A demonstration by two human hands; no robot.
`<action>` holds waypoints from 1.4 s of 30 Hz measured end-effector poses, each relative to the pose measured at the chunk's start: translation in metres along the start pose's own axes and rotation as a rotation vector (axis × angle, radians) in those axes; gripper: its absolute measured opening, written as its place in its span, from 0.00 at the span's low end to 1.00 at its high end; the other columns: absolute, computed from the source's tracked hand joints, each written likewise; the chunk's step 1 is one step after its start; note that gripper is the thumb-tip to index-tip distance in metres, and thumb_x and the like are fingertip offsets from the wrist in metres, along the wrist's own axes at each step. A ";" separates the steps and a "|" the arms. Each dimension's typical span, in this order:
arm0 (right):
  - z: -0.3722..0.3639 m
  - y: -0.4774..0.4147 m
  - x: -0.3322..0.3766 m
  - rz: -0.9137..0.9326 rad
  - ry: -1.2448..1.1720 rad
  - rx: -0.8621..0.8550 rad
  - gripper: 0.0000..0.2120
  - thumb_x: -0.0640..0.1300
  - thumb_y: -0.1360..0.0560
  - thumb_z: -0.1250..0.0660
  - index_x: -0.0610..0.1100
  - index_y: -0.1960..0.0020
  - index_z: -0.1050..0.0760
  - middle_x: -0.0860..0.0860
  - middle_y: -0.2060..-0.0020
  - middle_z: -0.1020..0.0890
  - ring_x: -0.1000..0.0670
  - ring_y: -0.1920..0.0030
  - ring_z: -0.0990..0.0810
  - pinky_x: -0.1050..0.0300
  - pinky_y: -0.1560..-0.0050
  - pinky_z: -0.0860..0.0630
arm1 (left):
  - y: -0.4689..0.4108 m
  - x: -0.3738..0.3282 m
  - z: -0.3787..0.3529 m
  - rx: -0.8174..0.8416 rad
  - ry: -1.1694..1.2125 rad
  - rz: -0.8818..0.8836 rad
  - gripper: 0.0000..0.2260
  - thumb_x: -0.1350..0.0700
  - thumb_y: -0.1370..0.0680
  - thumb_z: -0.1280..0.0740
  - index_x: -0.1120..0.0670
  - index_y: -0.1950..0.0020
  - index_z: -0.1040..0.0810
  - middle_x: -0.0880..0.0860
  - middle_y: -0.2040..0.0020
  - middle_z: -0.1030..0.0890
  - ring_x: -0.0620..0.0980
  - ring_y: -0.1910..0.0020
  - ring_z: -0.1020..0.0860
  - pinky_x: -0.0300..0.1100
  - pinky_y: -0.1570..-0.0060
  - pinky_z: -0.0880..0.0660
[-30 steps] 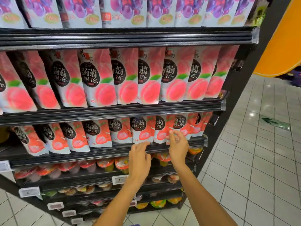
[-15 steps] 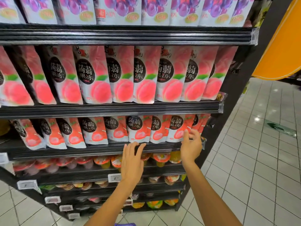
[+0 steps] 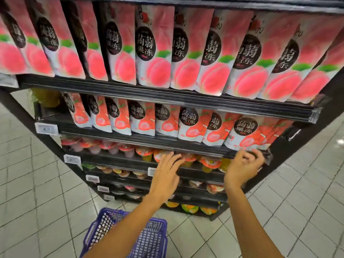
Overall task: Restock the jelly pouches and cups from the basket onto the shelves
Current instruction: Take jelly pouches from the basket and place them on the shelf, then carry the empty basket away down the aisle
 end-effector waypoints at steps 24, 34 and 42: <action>0.075 0.416 -0.329 -0.701 0.789 0.572 0.05 0.34 0.21 0.37 0.42 0.50 0.24 0.39 0.59 0.19 0.43 0.63 0.22 0.52 0.59 0.22 | 0.440 0.360 -0.066 0.357 0.299 1.108 0.19 0.68 0.27 0.32 0.59 0.36 0.24 0.55 0.42 0.23 0.59 0.41 0.25 0.42 0.44 0.29; 0.116 0.432 -0.531 -0.700 1.208 0.579 0.12 0.39 0.24 0.34 0.30 0.47 0.23 0.32 0.48 0.20 0.35 0.48 0.20 0.49 0.54 0.26 | 0.521 0.510 -0.223 0.391 0.239 1.387 0.27 0.64 0.28 0.27 0.67 0.31 0.32 0.68 0.37 0.26 0.67 0.38 0.26 0.58 0.38 0.28; 0.135 0.416 -0.638 -1.053 1.065 0.375 0.13 0.42 0.29 0.26 0.40 0.48 0.26 0.42 0.56 0.21 0.47 0.67 0.25 0.59 0.70 0.29 | 0.542 0.574 -0.306 0.193 0.283 1.701 0.28 0.57 0.30 0.25 0.59 0.35 0.34 0.62 0.43 0.22 0.63 0.47 0.21 0.54 0.46 0.25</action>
Point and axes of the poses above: each hand's wrist, its own y-axis away from the middle knuckle, its own z-axis out of the back of the hand, x = y × z, the point moved 6 cm from there along -y, towards the middle knuckle
